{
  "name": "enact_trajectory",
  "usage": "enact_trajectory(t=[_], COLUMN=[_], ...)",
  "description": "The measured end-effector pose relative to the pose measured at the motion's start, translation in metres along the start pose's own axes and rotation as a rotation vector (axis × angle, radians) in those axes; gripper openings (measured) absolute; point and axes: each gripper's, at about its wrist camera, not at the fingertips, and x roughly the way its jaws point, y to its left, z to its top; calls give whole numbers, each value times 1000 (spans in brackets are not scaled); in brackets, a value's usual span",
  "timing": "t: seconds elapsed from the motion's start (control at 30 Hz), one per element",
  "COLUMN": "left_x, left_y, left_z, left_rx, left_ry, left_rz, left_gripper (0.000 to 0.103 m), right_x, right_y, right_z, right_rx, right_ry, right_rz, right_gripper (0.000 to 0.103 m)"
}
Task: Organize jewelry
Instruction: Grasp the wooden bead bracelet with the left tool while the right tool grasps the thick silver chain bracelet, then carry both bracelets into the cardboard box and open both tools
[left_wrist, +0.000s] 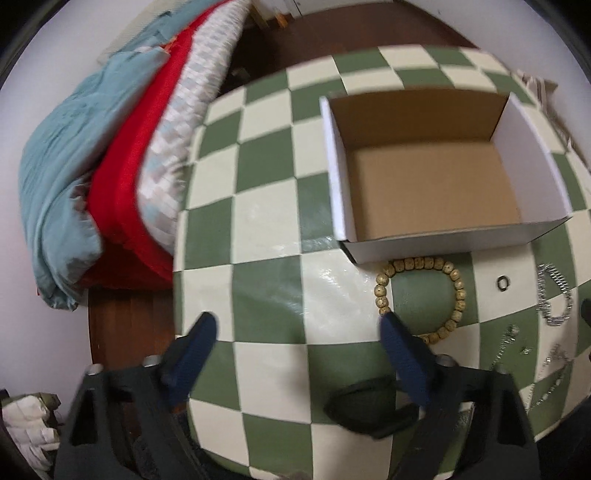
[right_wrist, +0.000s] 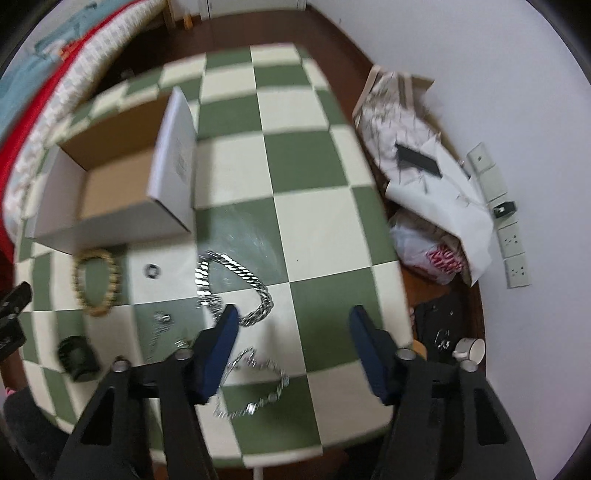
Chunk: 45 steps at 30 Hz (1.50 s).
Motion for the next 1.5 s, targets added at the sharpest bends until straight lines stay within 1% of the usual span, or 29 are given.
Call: enact_trajectory(t=[0.03, 0.07, 0.13, 0.23, 0.3, 0.37, 0.4, 0.43, 0.47, 0.5, 0.53, 0.57, 0.6, 0.63, 0.7, 0.73, 0.77, 0.8, 0.9, 1.0, 1.13, 1.27, 1.33, 1.5], left_x=[6, 12, 21, 32, 37, 42, 44, 46, 45, 44, 44, 43, 43, 42, 40, 40, 38, 38, 29, 10, -21, -57, -62, -85], left_y=[-2, -4, -7, -13, -18, -22, -23, -23, -22, -21, -20, -19, -19, -21, -25, -26, -27, -27, -24, -14, -1, 6, 14, 25], left_z=[1, 3, 6, 11, 13, 13, 13, 12, 12, 12, 11, 11, 10, 10, 10, 10, 8, 8, 5, 0, -1, -9, -3, -7], left_rx=[4, 8, 5, 3, 15, 24, 24, 16, 5, 1, -3, -10, -10, -1, 10, 13, 17, 16, 17, 8, -25, -43, -54, -96], left_ry=[14, 28, 49, 77, 91, 106, 108, 106, 101, 98, 92, 83, 81, 79, 70, 65, 60, 56, 23, -26, -100, -169, -198, -248], left_rz=[-5, -14, -32, -83, -115, -127, -140, -158, -167, -183, -210, -243, -257, -257, -235, -226, -215, -211, -186, -171, -164, -164, -158, -166], left_gripper=[74, 74, 74, 74, 74, 73, 62, 57, 55, 48, 30, 20, 9, 7, 7, 7, 7, 7, 7, 6, 6, 6, 6, 6], right_x=[10, 20, 35, 47, 49, 50, 51, 51, 51, 52, 52, 53, 53, 54, 54, 53, 51, 50, 49, 40, 13, -15, -26, -61], right_y=[1, 2, 5, 8, 8, 8, 7, 5, 3, 0, -1, -4, -5, -7, -8, -7, -6, -5, -5, -11, -15, -9, -7, 11], right_z=[1, 2, 4, 4, 4, 6, 7, 7, 7, 8, 8, 8, 8, 7, 7, 6, 5, 4, 2, -3, -4, -2, 1, 3], right_rx=[-5, -7, -13, -15, -19, -21, -17, -7, 0, 9, 15, 23, 28, 36, 30, 19, 8, 0, 6, 28, 52, 31, 18, -12], right_ry=[11, 20, 35, 47, 48, 53, 60, 65, 71, 75, 77, 77, 77, 74, 63, 58, 49, 48, 47, 4, -68, -124, -149, -202], right_rz=[-10, -24, -38, -27, -24, -24, -18, -9, -1, 13, 23, 37, 49, 67, 81, 82, 87, 83, 80, 76, 97, 93, 93, 85], right_gripper=[50, 48, 48, 48, 48, 48, 48, 48, 48, 48, 48, 48, 48, 48, 47, 40, 19, 8, 8, 8, 8, 8, 8, 8])
